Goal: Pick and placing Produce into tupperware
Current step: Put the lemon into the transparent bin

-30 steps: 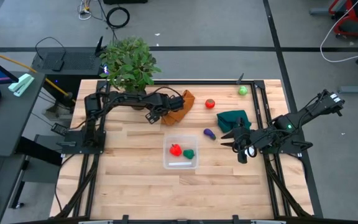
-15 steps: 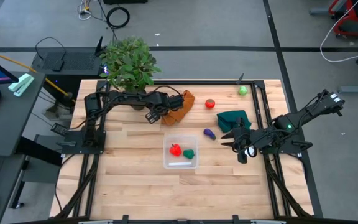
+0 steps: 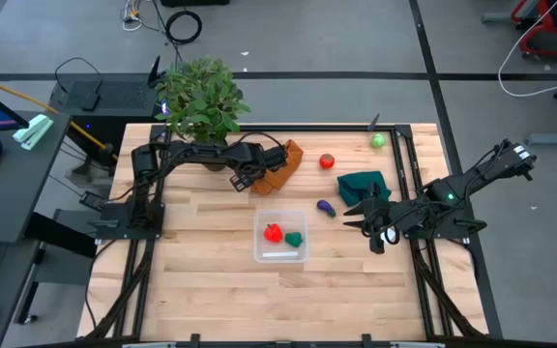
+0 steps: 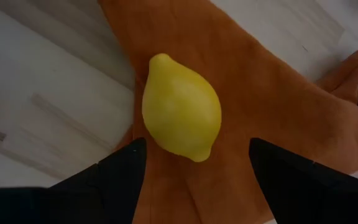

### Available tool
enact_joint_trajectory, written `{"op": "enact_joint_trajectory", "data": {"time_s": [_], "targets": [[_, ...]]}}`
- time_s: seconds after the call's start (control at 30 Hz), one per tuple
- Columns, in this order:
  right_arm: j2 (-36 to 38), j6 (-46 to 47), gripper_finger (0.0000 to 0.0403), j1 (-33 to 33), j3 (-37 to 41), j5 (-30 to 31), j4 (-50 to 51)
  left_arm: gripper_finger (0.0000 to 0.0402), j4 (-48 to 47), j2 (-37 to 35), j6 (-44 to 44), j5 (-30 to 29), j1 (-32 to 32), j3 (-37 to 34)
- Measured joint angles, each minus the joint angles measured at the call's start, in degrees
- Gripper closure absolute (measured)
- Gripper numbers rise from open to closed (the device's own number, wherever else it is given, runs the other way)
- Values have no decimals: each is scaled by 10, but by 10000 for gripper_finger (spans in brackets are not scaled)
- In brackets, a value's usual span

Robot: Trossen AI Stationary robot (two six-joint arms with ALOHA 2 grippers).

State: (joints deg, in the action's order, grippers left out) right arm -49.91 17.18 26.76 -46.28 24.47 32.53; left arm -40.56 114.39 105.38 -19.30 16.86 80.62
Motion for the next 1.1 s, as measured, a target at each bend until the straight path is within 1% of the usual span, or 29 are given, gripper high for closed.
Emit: {"op": "enact_joint_trajectory", "data": {"time_s": [0.27,0.4,0.5,0.7,0.97,1.1], "targets": [[0,7,325,0,0,0,0,113,-3,2,0,-25,0,0],[0,7,325,0,0,0,0,113,-1,19,1,-21,-3,0],[0,8,325,0,0,0,0,113,3,34,26,-22,-10,0],[0,11,325,0,0,-1,1,113,14,41,38,-56,-23,0],[0,11,325,0,0,-1,1,113,10,42,32,-92,-21,0],[0,11,325,0,0,-1,1,113,10,42,26,-94,-22,0]]}}
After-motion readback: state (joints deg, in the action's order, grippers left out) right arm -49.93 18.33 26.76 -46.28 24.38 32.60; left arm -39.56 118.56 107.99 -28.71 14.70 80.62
